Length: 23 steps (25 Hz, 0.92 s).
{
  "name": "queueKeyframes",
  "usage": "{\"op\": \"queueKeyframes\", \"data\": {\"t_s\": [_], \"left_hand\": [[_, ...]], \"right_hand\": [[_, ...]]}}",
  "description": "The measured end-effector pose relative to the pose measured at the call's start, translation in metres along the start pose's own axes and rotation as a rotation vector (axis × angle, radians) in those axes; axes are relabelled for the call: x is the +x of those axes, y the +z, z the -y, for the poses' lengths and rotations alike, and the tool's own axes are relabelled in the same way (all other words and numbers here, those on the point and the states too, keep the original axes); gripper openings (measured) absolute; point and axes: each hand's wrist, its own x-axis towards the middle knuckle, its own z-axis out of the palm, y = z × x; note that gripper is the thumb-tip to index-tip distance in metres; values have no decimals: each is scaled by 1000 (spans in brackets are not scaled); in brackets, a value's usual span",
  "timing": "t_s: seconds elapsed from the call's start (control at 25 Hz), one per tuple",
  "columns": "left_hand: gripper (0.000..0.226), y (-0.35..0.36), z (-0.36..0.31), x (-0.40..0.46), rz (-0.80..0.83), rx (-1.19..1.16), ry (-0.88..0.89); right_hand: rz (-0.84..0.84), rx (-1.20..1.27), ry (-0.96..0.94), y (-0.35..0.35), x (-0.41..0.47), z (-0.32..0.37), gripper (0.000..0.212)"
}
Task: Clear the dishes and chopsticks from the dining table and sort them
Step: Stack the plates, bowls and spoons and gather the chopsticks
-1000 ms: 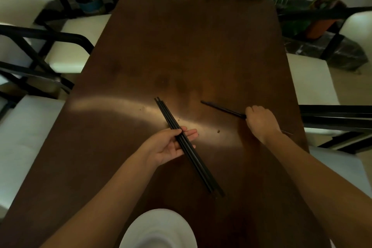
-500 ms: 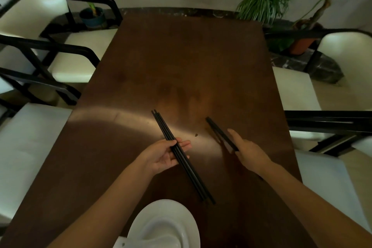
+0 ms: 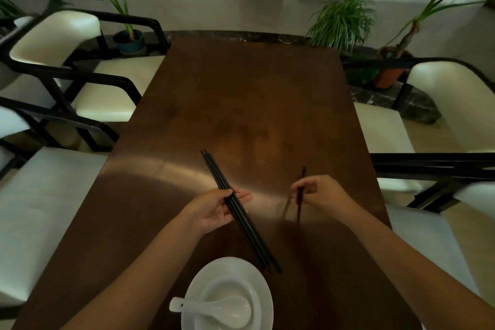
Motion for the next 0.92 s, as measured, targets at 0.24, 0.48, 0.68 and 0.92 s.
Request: {"op": "queueKeyframes", "data": {"t_s": [0.24,0.48,0.68,0.92], "left_hand": [[16,4,2,-21,51,284,132],[19,31,3,-59,343,619,153],[21,30,9,-78,452,507,121],[24,36,21,-91,619,530,36]], "right_hand": [[-166,-347,-199,-16,-34,80,32],[299,145,69,-12,-54,137,28],[28,25,16,5,-64,133,23],[125,149,-154,17,-81,124,30]]}}
